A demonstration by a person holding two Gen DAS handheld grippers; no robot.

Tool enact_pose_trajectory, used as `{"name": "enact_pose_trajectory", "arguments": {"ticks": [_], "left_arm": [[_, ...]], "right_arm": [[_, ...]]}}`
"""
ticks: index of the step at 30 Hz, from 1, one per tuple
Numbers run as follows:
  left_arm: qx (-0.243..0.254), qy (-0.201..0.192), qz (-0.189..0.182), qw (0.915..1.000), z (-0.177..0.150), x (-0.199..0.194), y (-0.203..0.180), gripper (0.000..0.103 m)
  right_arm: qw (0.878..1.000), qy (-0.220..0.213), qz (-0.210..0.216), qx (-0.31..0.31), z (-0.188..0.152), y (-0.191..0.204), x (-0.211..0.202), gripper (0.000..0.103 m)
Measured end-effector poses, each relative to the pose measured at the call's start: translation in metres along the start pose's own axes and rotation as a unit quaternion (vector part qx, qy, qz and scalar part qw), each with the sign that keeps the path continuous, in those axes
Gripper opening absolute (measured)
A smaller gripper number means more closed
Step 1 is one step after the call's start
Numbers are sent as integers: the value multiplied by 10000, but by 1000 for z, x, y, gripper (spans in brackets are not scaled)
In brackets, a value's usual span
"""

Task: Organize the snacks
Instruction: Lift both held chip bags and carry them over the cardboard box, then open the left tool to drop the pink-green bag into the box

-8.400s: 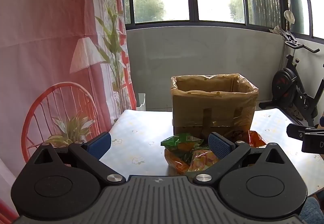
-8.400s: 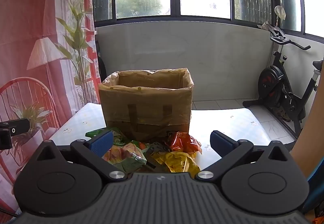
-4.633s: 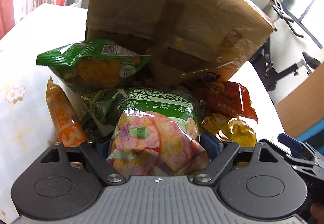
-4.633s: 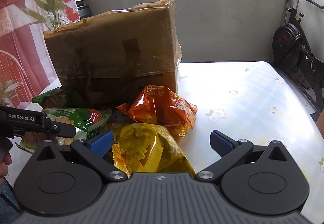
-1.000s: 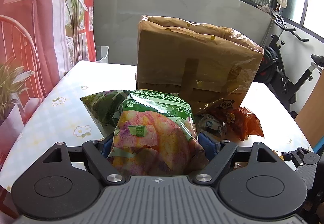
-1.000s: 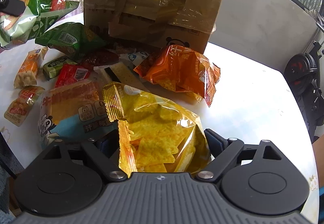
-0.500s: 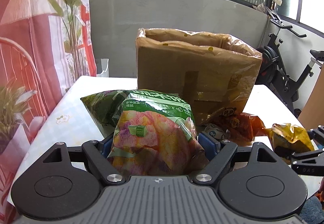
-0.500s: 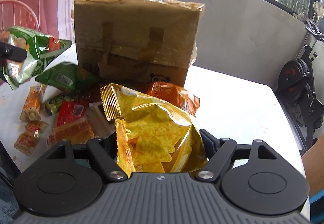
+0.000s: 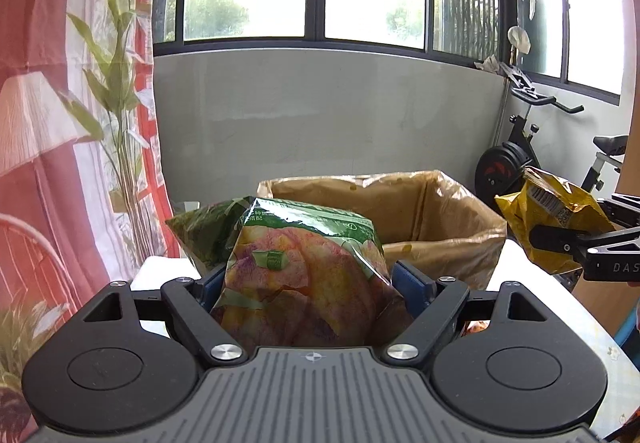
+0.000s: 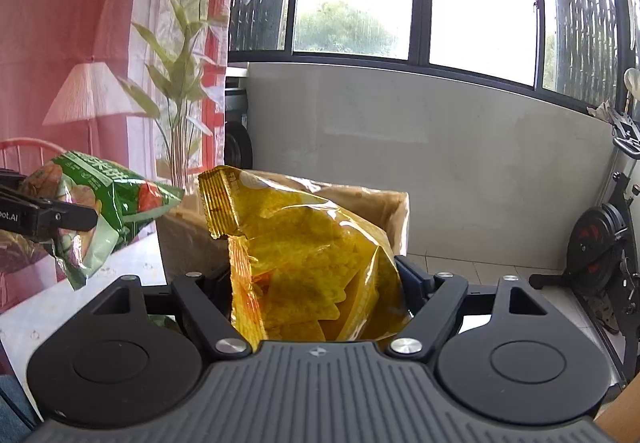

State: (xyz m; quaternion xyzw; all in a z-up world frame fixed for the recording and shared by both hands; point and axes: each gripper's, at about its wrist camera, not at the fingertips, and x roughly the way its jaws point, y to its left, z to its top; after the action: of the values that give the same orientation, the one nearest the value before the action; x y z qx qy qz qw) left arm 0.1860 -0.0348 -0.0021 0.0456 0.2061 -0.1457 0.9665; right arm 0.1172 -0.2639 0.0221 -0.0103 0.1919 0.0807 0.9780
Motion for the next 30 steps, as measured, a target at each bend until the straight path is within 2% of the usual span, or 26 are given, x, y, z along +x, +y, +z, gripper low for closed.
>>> {"name": "enact_pose_trajectory", "arguments": {"ticks": [4,10,13,16,19,21,25,30], "left_arm": [[59,-222,-128,9997,30,21,-4,85],[243,-552,-73,9982,63,59,-10,83],[187,-193,-195,9994,68,99,-9,83],[-169,173,-152,9996,60,124,3,79],[-425,277,-328,9982,49,122,21,82],[-435,309,-190,9984,44,120,29,90],[-671,408,-114,9968,36,109,56,93],[-719,605,169,9954,8,82,90,99]], "right_arm": [[9998,-136,121,41,26,-6,31,80],[9992,-150,224,283,53,-18,83,80],[9995,-6,216,209,57,-18,111,80],[9992,282,179,208,52,-17,139,80],[9987,377,229,270,47,-18,149,80],[9986,407,248,214,43,-18,153,80],[9978,547,200,317,37,-21,163,82],[9982,388,241,383,33,-20,155,81]]}}
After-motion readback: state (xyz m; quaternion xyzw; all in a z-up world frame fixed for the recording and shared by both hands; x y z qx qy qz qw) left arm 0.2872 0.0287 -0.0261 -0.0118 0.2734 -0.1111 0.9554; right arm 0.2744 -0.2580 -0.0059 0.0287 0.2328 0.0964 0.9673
